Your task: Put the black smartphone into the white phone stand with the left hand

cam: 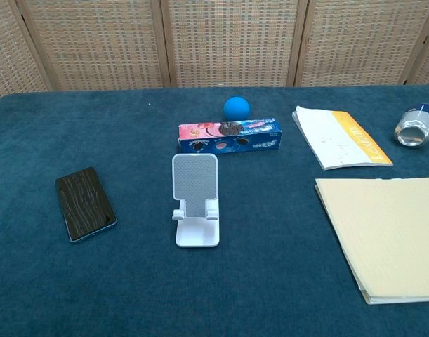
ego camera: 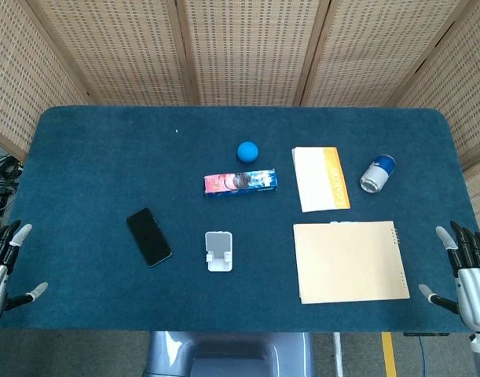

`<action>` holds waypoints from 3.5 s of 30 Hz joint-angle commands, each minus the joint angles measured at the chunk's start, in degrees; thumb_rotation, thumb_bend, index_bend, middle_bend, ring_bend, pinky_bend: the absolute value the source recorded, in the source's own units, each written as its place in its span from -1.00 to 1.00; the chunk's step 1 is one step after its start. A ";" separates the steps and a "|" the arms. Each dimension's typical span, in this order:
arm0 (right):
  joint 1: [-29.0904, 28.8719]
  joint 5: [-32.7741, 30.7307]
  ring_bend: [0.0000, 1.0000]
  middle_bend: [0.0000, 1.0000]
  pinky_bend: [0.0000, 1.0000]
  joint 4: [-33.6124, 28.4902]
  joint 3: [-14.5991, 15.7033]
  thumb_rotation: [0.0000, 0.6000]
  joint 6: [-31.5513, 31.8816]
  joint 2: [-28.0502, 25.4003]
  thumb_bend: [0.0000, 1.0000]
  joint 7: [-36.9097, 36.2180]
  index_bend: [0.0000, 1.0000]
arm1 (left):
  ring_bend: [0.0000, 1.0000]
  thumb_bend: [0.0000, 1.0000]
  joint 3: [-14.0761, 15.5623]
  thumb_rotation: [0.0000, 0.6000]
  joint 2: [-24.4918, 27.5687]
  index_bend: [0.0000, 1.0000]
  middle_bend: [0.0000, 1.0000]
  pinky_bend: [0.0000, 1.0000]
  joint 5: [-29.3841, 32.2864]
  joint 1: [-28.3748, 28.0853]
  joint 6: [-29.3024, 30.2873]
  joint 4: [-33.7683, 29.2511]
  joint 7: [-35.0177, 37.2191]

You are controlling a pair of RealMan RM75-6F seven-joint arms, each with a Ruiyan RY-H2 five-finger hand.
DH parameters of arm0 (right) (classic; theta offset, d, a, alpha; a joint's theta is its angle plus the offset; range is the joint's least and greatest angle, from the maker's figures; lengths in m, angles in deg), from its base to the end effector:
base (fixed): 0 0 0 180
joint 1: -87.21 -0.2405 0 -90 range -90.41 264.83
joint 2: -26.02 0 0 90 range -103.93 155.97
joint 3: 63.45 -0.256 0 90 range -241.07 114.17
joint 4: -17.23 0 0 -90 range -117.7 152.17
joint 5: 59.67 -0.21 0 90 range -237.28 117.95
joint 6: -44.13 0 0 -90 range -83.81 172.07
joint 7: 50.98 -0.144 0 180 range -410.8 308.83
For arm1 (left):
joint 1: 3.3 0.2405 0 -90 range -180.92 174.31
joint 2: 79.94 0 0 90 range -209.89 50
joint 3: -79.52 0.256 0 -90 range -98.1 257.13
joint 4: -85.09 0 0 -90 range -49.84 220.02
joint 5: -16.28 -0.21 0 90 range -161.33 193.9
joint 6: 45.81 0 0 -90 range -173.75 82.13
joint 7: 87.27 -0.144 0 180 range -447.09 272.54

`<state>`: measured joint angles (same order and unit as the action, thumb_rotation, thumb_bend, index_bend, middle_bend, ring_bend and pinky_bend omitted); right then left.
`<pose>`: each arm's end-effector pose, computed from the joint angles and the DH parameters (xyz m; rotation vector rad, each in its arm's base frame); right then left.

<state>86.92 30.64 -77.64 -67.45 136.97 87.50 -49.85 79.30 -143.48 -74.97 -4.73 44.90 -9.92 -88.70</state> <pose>-0.2998 -0.1591 0.1858 1.3265 -0.7878 0.9664 -0.2984 0.1522 0.1601 -1.3949 -0.8745 -0.9518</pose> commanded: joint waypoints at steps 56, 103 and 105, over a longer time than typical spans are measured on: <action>-3.14 -12.49 -1.00 -1.00 -1.00 4.12 -4.75 1.00 -5.65 5.39 -1.00 9.38 -1.00 | -0.41 -1.00 13.88 1.00 -30.65 -0.58 -0.49 -0.42 -27.90 -41.20 -15.83 69.17 25.01; -3.07 -12.87 -1.00 -1.00 -1.00 4.02 -4.64 1.00 -6.11 4.71 -1.00 7.87 -1.00 | 0.07 -1.00 18.81 1.00 -35.18 0.29 0.12 -0.15 -22.56 -42.89 -11.90 77.93 23.18; -3.01 -12.75 -1.00 -1.00 -1.00 3.85 -4.58 1.00 -6.06 4.58 -1.00 7.63 -1.00 | 0.07 -1.00 18.32 1.00 -34.07 0.29 0.12 -0.15 -22.21 -43.46 -10.45 77.24 21.85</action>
<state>83.89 17.85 -73.73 -72.06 130.88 92.13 -42.16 98.05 -178.39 -97.52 -47.72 33.47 67.89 -65.90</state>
